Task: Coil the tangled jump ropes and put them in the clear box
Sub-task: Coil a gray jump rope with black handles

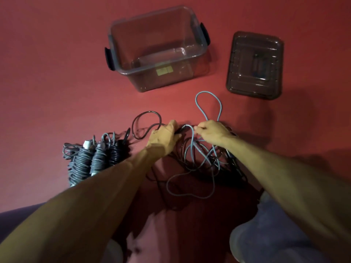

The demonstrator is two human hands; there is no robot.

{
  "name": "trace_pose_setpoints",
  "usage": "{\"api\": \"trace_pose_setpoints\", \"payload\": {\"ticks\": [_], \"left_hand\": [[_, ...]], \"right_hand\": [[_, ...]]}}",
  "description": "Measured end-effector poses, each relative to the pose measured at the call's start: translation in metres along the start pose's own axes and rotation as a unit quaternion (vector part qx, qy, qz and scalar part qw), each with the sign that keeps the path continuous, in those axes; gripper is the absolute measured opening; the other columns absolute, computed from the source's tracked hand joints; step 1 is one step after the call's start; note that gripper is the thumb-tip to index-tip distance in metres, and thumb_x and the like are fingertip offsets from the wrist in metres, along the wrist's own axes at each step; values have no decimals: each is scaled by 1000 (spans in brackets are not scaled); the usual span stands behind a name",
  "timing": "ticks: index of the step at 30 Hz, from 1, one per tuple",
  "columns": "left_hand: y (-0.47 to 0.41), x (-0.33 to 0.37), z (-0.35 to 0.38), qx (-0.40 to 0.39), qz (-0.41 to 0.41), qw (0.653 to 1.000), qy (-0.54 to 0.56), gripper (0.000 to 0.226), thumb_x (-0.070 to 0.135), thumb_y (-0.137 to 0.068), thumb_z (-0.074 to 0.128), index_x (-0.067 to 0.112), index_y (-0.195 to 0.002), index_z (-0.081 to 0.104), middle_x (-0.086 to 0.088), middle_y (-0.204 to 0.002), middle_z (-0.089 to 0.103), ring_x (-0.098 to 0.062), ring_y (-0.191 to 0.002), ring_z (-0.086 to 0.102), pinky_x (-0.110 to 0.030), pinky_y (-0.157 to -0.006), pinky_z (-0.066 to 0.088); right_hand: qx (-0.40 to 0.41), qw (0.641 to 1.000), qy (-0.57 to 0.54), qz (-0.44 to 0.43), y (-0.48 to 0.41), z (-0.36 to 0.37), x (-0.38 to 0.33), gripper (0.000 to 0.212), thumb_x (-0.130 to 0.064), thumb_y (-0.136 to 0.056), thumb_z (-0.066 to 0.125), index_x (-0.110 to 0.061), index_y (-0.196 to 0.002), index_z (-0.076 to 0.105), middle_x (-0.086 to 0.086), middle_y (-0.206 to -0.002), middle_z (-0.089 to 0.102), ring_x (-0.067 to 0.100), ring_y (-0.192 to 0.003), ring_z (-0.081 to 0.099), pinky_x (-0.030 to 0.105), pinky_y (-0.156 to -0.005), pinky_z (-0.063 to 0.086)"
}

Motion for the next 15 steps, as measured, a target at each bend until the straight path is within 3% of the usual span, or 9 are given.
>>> {"api": "trace_pose_setpoints", "payload": {"ticks": [2, 4, 7, 8, 10, 12, 15], "left_hand": [[4, 7, -22, 24, 21, 998, 50, 22, 27, -93, 59, 14, -110, 52, -10, -100, 67, -36, -95, 61, -37, -77, 43], [9, 22, -48, 42, 53, 994, 86, 16, 23, -93, 60, 13, -105, 56, -3, -89, 61, -32, -89, 60, -32, -69, 36], [19, 45, -93, 90, 100, 987, 92, 12, 20, -96, 57, 9, -95, 60, -2, -80, 53, -29, -80, 53, -30, -65, 27], [25, 51, -110, 107, 114, 983, 96, 13, 20, -97, 56, 8, -93, 60, -3, -79, 54, -28, -78, 52, -31, -65, 29], [37, 62, -141, 133, 149, 975, 96, 19, 25, -98, 55, 8, -103, 61, -7, -89, 62, -28, -84, 57, -34, -71, 40], [58, 76, -173, 153, 182, 968, 83, 25, 33, -99, 52, 13, -114, 58, -2, -93, 65, -26, -87, 59, -38, -74, 45], [91, 95, -212, 191, 201, 958, 76, 31, 40, -100, 46, 22, -124, 53, 9, -74, 55, -24, -74, 53, -35, -65, 37]], "right_hand": [[28, 998, -61, -18, 4, -15, -14, 26, -24, -96, 51, -7, -84, 67, 9, -77, 62, 17, -76, 52, 26, -61, 35], [36, 983, -174, -37, 14, -30, -33, 23, -13, -92, 55, -10, -72, 66, 7, -73, 61, 12, -68, 51, 22, -59, 36], [-1, 949, -313, -36, 37, -56, -63, 30, -22, -98, 43, -17, -76, 62, 3, -83, 69, 14, -77, 64, 25, -77, 43], [-11, 943, -331, -38, 46, -66, -72, 37, -33, -101, 37, -18, -77, 61, 4, -84, 70, 18, -81, 67, 31, -83, 43], [-10, 933, -356, -57, 66, -89, -88, 48, -48, -101, 32, -16, -77, 58, 5, -76, 67, 24, -80, 68, 37, -82, 45], [23, 932, -349, -95, 90, -115, -107, 45, -47, -101, 37, -15, -77, 57, 4, -68, 58, 24, -70, 66, 35, -75, 45], [138, 933, -273, -188, 133, -159, -140, 37, -31, -102, 42, -16, -72, 56, 1, -59, 51, 16, -52, 58, 29, -61, 42]]}}
Point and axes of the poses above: each hand's wrist, its own y-axis away from the middle knuckle, its own z-axis out of the palm, x = y × z, the point moved 5 cm from there along -y, towards the middle knuckle
